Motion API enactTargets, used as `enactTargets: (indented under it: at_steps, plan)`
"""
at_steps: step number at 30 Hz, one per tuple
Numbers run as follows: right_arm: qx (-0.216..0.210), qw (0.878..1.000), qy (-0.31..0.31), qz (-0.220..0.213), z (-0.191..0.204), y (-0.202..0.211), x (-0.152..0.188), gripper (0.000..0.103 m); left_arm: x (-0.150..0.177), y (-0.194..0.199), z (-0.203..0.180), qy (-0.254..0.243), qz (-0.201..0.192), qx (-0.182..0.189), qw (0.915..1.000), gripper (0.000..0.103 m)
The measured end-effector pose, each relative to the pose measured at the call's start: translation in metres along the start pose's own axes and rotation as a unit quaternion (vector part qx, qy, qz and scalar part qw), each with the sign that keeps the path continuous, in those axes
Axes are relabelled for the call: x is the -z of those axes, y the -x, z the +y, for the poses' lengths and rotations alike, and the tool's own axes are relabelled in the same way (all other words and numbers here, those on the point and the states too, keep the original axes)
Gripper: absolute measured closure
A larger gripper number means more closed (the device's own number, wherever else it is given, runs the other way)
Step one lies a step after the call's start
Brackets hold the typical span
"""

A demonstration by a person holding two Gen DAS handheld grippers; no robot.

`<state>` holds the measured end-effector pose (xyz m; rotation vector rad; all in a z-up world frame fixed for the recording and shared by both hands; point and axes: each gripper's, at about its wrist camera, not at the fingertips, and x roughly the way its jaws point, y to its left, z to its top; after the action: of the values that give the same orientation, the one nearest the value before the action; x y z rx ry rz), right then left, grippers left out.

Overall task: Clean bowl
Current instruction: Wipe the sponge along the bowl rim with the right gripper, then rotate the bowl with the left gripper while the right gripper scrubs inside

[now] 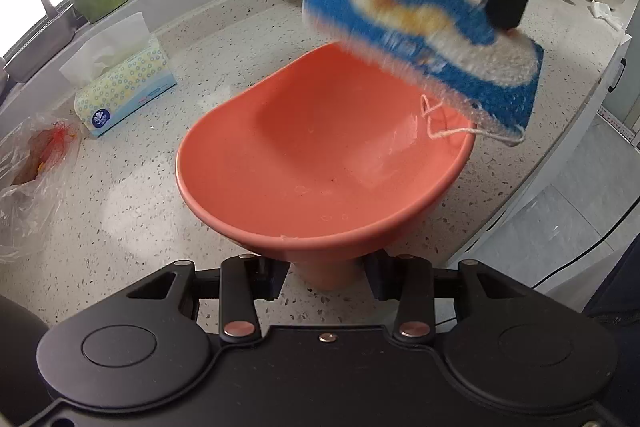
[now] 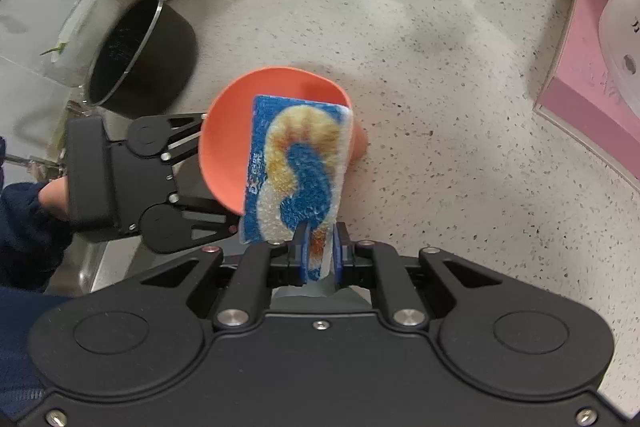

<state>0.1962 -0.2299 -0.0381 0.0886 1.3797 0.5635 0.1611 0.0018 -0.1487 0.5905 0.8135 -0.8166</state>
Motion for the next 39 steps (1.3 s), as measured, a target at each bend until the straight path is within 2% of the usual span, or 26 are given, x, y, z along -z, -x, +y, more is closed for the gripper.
enactTargets:
  at_steps: [5, 11, 12, 15, 19, 23, 26, 31, 35, 37, 39]
  plan:
    - [0.015, 1.000, 0.000, -0.023, 0.007, -0.005, -0.001, 0.087, 0.003, 0.003, 0.004, -0.002, -0.001, 0.002, 1.0000, 0.063]
    - [0.001, 0.998, -0.047, -0.041, 0.001, -0.008, 0.001, 0.069, 0.002, 0.002, 0.004, 0.001, -0.002, 0.001, 1.0000, 0.063]
    - [-0.001, 0.997, -0.058, -0.044, 0.000, -0.010, 0.002, 0.064, 0.002, 0.001, 0.004, 0.001, -0.002, 0.000, 1.0000, 0.063]
    - [-0.007, 0.995, -0.085, -0.047, -0.007, -0.017, 0.006, 0.060, 0.002, 0.001, 0.003, 0.001, -0.002, -0.001, 1.0000, 0.063]
    - [-0.068, 0.981, -0.175, -0.057, -0.024, -0.026, 0.016, 0.060, 0.001, 0.000, 0.002, 0.001, -0.001, -0.001, 1.0000, 0.063]
    - [-0.125, 0.954, -0.262, -0.069, -0.037, -0.040, 0.027, 0.060, 0.001, 0.000, 0.001, 0.001, -0.001, -0.001, 1.0000, 0.063]
    - [-0.155, 0.940, -0.298, -0.065, -0.039, -0.049, 0.033, 0.060, 0.001, 0.000, 0.002, 0.000, -0.001, -0.001, 1.0000, 0.063]
    - [-0.179, 0.922, -0.337, -0.066, -0.038, -0.049, 0.039, 0.060, 0.001, 0.001, 0.002, -0.002, -0.001, -0.001, 1.0000, 0.063]
    - [-0.186, 0.914, -0.355, -0.064, -0.041, -0.045, 0.041, 0.060, 0.001, 0.000, 0.002, -0.005, -0.002, -0.002, 1.0000, 0.063]
    - [-0.197, 0.904, -0.375, -0.062, -0.044, -0.042, 0.043, 0.061, 0.001, 0.000, 0.002, -0.005, -0.002, -0.002, 1.0000, 0.063]
    - [-0.203, 0.900, -0.380, -0.065, -0.045, -0.039, 0.044, 0.061, 0.002, 0.000, 0.002, -0.006, -0.003, -0.003, 1.0000, 0.063]
